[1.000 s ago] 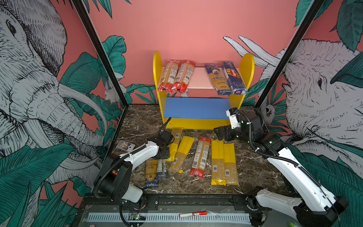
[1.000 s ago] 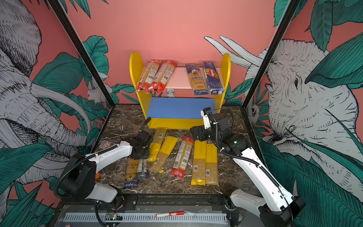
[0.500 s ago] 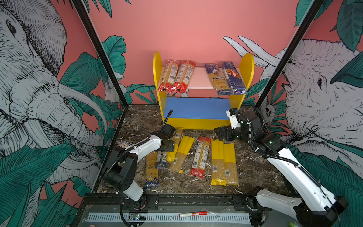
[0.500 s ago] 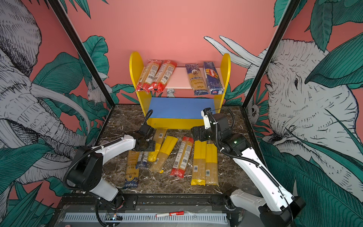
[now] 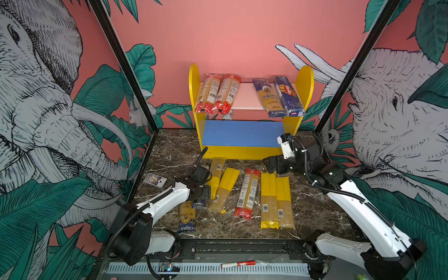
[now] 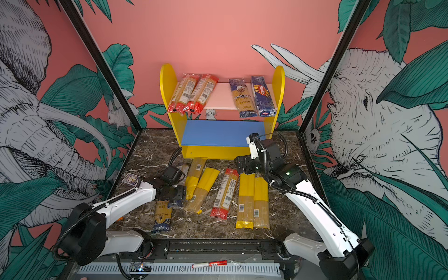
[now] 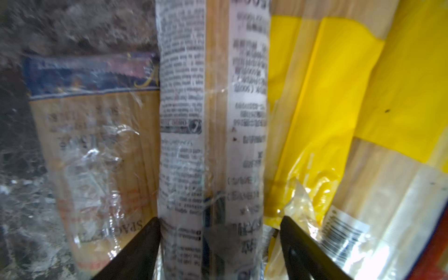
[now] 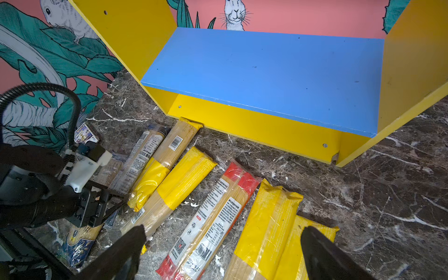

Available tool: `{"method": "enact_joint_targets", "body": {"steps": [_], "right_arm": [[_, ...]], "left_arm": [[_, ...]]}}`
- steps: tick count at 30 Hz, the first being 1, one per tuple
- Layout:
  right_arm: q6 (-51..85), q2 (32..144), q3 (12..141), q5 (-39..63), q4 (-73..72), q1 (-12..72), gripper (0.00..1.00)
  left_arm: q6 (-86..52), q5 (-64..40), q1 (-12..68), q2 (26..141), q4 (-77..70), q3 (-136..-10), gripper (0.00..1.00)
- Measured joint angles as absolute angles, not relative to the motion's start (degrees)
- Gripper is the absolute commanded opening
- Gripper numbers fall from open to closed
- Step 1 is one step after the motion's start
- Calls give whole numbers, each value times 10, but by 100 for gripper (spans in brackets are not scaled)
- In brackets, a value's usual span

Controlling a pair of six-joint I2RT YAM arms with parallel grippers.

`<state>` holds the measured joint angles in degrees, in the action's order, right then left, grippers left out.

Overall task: Arrange pasta packages on shelves
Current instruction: Move the pasta bag to the pasta bags, then pick up the pasta bag from the pasta bags.

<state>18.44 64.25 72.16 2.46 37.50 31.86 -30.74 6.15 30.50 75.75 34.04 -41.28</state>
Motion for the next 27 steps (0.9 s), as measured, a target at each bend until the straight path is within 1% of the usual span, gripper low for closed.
{"method": "enact_joint_targets", "body": {"steps": [9,13,18,23,27], "right_arm": [[190,628,722,23,387,319,99],[191,625,731,22,389,319,99],[191,625,732,22,392,319,99],[192,625,732,22,396,319,99],[193,625,732,22,398,319,99]], "left_arm": [[-315,48,305,793,316,-408,75],[-319,43,304,805,304,-403,69],[-322,30,304,812,284,-395,54],[-323,23,305,813,276,-393,31],[-321,23,304,812,277,-395,16]]}}
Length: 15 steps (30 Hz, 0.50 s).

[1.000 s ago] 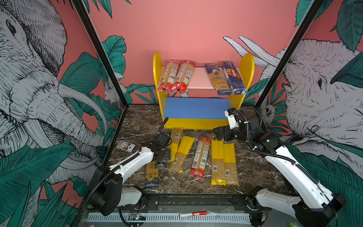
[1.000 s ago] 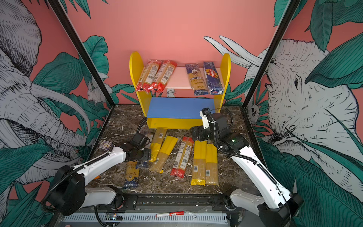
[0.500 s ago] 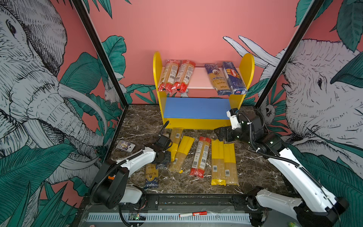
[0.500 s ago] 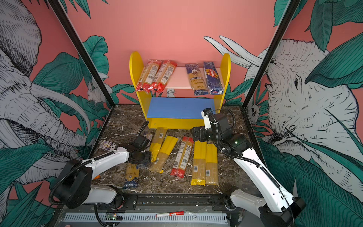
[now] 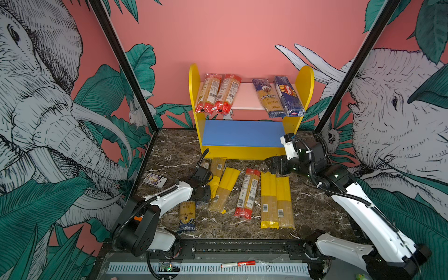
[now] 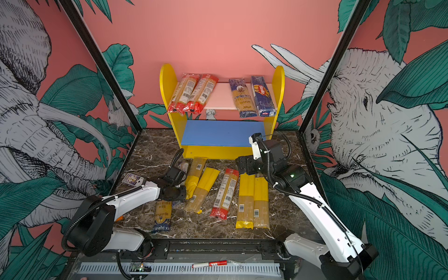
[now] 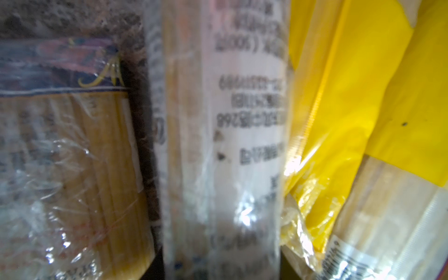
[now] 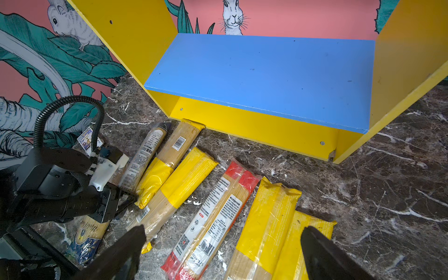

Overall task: Arrange pasta packages on shelves
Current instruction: Pick up the pasta bag from the pasta bags.

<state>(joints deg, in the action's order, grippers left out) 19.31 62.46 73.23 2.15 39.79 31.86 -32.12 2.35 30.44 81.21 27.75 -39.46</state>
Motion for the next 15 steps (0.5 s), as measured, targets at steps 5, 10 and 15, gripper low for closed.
{"method": "enact_joint_targets", "body": {"steps": [5,10,15], "right_arm": [[194,625,732,22,401,319,99],[197,625,732,22,401,319,99],[203,624,732,24,401,319,99]], "left_arm": [[-320,26,304,800,276,-397,2],[-319,34,304,782,280,-396,0],[-313,36,305,767,306,-402,0]]}}
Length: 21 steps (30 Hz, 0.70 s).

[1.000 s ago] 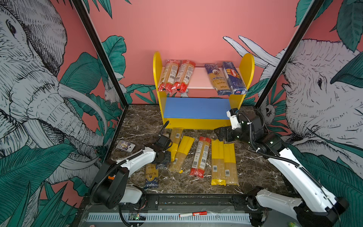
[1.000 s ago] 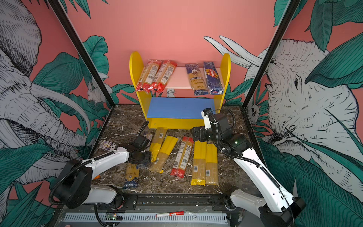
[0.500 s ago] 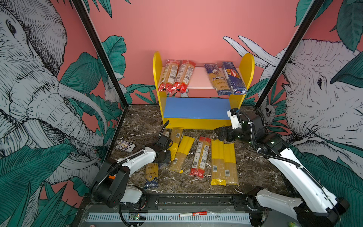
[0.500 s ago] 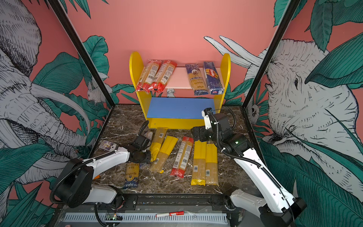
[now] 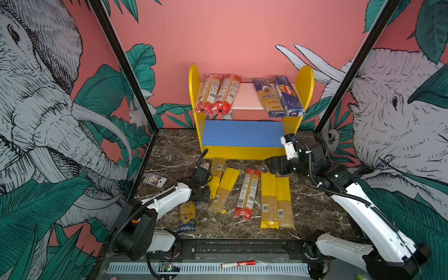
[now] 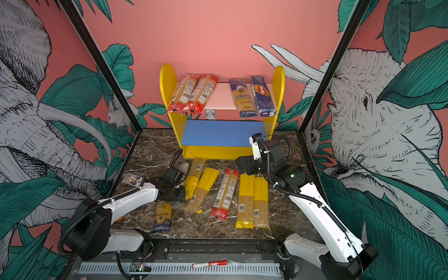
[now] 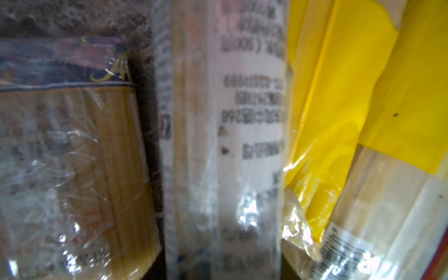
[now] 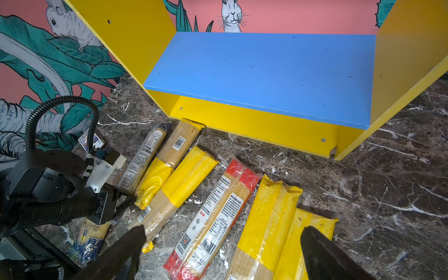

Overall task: Arrange pasta packages on shelves
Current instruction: Pick up the pasta bag from the pasta bags.

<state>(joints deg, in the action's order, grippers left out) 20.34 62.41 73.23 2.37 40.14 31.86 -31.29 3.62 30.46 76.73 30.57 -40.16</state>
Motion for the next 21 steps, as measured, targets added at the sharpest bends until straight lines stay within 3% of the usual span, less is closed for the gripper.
{"method": "enact_joint_targets", "body": {"steps": [21], "right_arm": [[208,615,732,27,401,319,99]], "left_arm": [[-288,21,305,603,422,-426,0]]}}
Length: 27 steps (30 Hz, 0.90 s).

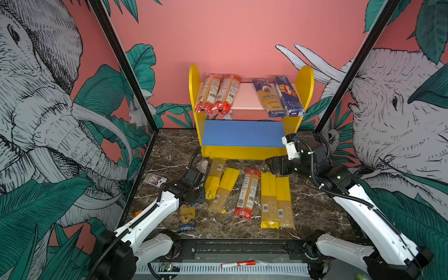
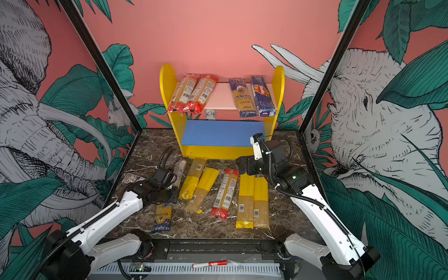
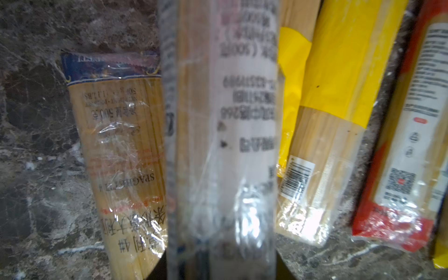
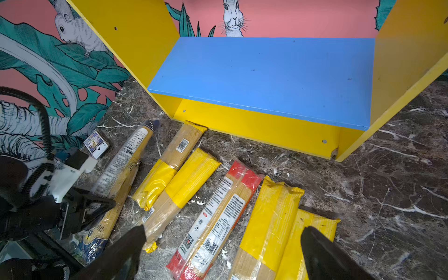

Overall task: Arrange pasta packages on shelves
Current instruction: Pick up the pasta bag from the pasta bags.

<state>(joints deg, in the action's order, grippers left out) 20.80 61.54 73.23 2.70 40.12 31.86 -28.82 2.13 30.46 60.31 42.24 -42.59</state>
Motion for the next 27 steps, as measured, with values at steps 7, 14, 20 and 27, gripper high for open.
{"method": "enact_joint_targets", "body": {"steps": [7,14,20,27], "right_arm": [[208,618,732,35,401,319,99],[208,619,733,35,401,319,99],[209,620,762,35,402,319,99],[209,627,794,34,406,319,99]], "left_arm": [[-286,-25,311,578,460,-489,0],[-276,-37,333,542,511,-555,0],[-266,-41,333,505,560,-608,0],[-249,-32,334,466,603,-675,0]]}}
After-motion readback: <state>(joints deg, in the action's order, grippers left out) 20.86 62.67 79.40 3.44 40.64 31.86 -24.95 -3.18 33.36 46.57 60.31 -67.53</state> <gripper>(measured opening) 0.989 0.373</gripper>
